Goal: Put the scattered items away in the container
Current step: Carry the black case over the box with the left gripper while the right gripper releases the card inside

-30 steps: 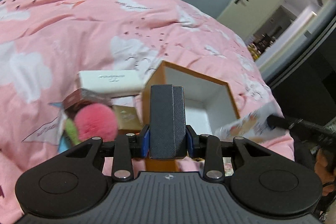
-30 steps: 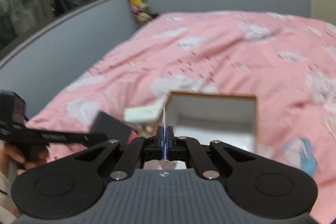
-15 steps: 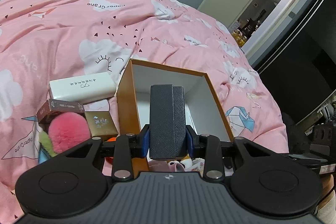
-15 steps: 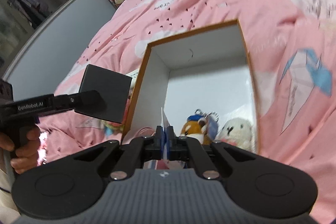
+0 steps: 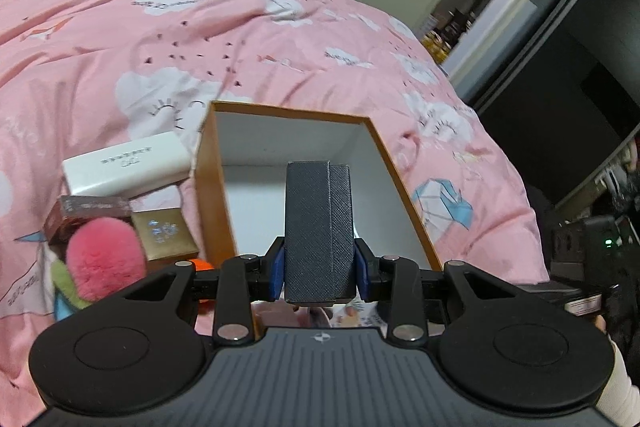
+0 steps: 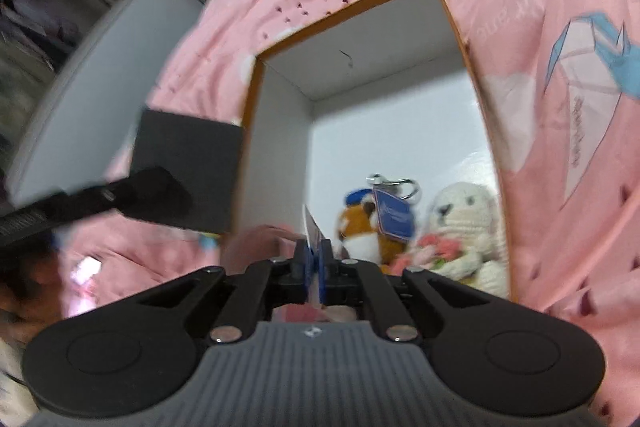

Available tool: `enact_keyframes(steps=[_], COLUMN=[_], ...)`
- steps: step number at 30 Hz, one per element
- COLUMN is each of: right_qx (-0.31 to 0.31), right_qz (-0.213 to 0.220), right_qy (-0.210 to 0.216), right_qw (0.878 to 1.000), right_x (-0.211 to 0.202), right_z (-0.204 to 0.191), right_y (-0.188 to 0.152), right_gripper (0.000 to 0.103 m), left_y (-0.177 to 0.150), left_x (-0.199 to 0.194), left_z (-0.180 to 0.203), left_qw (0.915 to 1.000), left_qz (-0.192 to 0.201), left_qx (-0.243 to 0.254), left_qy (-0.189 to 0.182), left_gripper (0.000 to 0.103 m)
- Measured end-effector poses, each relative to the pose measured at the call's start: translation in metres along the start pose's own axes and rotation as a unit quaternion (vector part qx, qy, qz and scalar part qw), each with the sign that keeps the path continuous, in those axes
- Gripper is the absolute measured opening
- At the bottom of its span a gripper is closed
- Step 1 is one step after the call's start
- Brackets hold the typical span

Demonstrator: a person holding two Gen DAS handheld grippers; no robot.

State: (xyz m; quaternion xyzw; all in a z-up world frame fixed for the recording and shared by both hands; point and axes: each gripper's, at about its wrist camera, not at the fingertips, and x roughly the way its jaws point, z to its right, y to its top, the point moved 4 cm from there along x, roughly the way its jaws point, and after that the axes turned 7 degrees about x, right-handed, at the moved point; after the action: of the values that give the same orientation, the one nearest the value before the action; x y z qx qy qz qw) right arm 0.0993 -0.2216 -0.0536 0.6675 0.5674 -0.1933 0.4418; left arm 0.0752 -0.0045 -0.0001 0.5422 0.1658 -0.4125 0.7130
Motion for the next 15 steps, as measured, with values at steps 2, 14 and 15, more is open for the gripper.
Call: enact_keyframes(steps=[2, 14, 15], right_qx=[-0.009, -0.131, -0.132], right_qz=[-0.017, -0.063, -0.066], right_qy=[-0.007, -0.037, -0.037], right_qw=[1.0, 0.989, 0.988], right_x=[0.01, 0.022, 0.021], right_z=[-0.001, -0.034, -0.034], right_y=[-0.007, -0.027, -0.026], right_gripper=[0.003, 0.005, 0.006], left_y=[0.0, -0.002, -0.002], left_x=[0.004, 0.011, 0.011], left_z=[0.003, 0.001, 0.002], left_qw=[0.9999, 0.9995, 0.9995], left_qz=[-0.01, -0.025, -0.025], left_qx=[0.004, 0.01, 0.01], left_qy=[0.001, 0.015, 0.014], left_gripper=[0.039, 0.039, 0.039])
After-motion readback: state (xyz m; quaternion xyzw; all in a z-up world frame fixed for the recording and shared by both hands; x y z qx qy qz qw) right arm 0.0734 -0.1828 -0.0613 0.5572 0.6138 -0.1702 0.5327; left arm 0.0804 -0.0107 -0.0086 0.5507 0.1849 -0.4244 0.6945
